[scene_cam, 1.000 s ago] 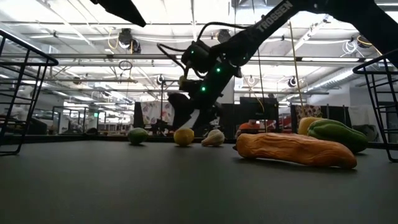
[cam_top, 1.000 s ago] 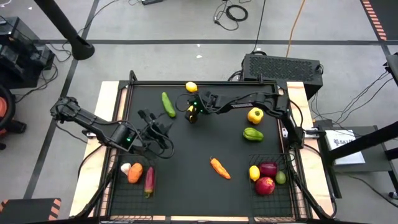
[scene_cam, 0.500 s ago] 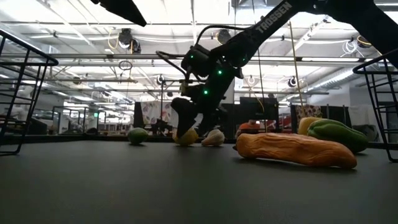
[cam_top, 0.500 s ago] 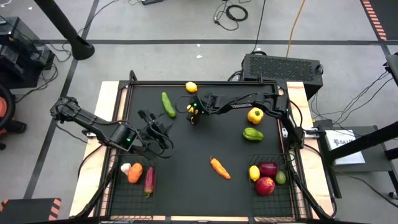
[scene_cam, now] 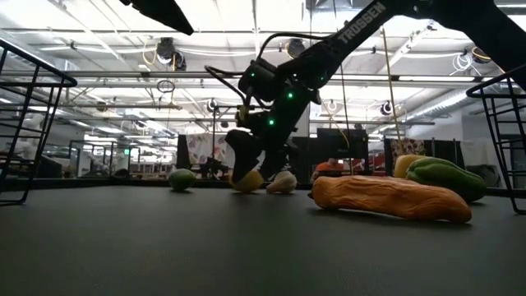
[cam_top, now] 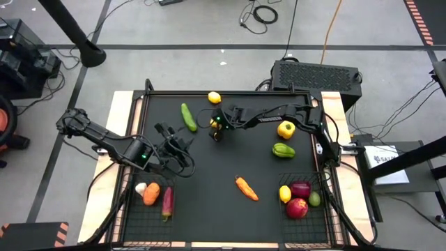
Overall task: Sort produce into baskets
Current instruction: Put the bottom lemon into the bottom right basket, then put the lemon into the bottom right basket
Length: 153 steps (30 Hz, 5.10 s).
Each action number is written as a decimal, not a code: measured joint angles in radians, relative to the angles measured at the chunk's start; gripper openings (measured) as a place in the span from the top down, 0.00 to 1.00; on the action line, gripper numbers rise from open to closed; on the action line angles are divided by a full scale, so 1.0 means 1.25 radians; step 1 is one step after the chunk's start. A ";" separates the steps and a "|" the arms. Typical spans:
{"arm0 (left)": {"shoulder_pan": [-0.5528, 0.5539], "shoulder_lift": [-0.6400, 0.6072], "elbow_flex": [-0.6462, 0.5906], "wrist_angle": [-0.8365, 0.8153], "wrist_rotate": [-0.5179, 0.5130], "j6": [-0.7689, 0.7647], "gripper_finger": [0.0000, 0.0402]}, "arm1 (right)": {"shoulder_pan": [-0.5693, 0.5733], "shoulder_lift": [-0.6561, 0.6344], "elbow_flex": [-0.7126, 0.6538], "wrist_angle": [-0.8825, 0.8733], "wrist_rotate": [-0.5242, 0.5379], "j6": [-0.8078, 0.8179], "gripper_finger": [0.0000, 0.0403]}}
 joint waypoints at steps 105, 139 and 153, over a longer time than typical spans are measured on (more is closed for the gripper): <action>0.146 0.076 0.000 0.363 0.149 0.280 0.37 | 1.089 -0.351 0.000 -1.048 0.147 1.110 0.17; 0.674 0.451 0.247 0.373 0.581 0.018 0.37 | 0.923 -0.401 0.000 -1.049 0.654 0.740 0.17; 0.781 0.561 0.247 0.384 0.561 -0.126 0.37 | 0.923 -0.401 0.000 -1.036 0.652 0.762 0.17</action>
